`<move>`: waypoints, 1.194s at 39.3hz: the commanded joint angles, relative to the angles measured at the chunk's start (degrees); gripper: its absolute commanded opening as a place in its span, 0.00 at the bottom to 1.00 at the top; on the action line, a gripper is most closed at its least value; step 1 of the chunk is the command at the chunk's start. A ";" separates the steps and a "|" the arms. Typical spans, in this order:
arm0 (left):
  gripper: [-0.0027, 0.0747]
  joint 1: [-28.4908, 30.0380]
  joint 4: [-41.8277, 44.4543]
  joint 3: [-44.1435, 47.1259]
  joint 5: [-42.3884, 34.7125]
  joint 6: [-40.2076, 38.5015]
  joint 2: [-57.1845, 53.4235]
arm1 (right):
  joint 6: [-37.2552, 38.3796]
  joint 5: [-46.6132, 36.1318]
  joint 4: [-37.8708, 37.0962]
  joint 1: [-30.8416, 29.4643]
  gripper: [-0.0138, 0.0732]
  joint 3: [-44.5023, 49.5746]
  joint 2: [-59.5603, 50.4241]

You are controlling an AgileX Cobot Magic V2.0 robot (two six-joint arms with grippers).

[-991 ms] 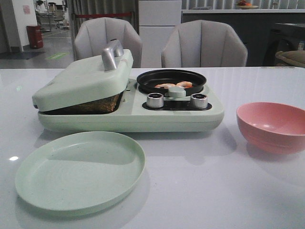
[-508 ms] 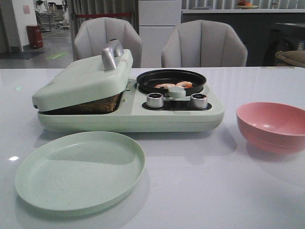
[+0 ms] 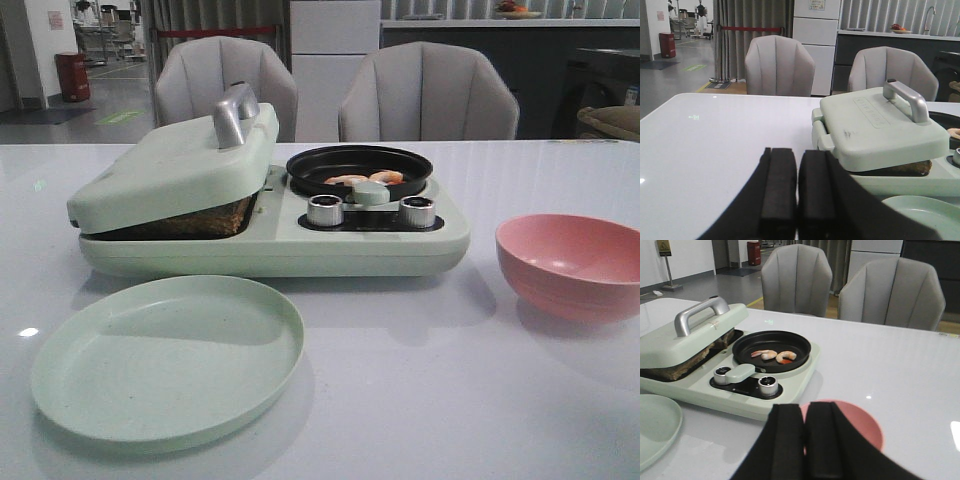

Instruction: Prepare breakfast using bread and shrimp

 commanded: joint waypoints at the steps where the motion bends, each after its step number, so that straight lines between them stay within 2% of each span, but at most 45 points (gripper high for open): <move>1: 0.18 0.01 -0.05 1.23 -4.53 -0.56 -1.04 | 2.01 -2.70 -5.59 -3.08 0.33 -1.57 -3.41; 5: 0.18 0.01 -0.05 1.23 -4.53 -0.56 -1.04 | 6.14 -1.92 -9.29 -6.53 0.33 -1.01 -8.01; 14: 0.18 0.01 -0.05 1.23 -4.53 -0.56 -1.04 | 6.31 -1.92 -8.32 -11.79 0.33 4.35 -14.81; 22: 0.18 0.01 -0.05 1.23 -4.53 -0.56 -1.04 | 6.39 -4.04 -8.72 -11.93 0.33 8.65 -17.56; 28: 0.18 0.01 -0.05 1.23 -4.53 -0.56 -1.04 | 6.43 -8.59 -8.72 -11.93 0.33 11.37 -17.50; 38: 0.18 0.01 -0.05 1.23 -4.53 -0.56 -1.04 | 10.91 -7.82 -12.41 -11.93 0.33 11.30 -17.50; 47: 0.18 0.01 -0.05 1.23 -4.53 -0.56 -1.04 | 11.28 -7.87 -12.02 -11.87 0.33 11.30 -17.50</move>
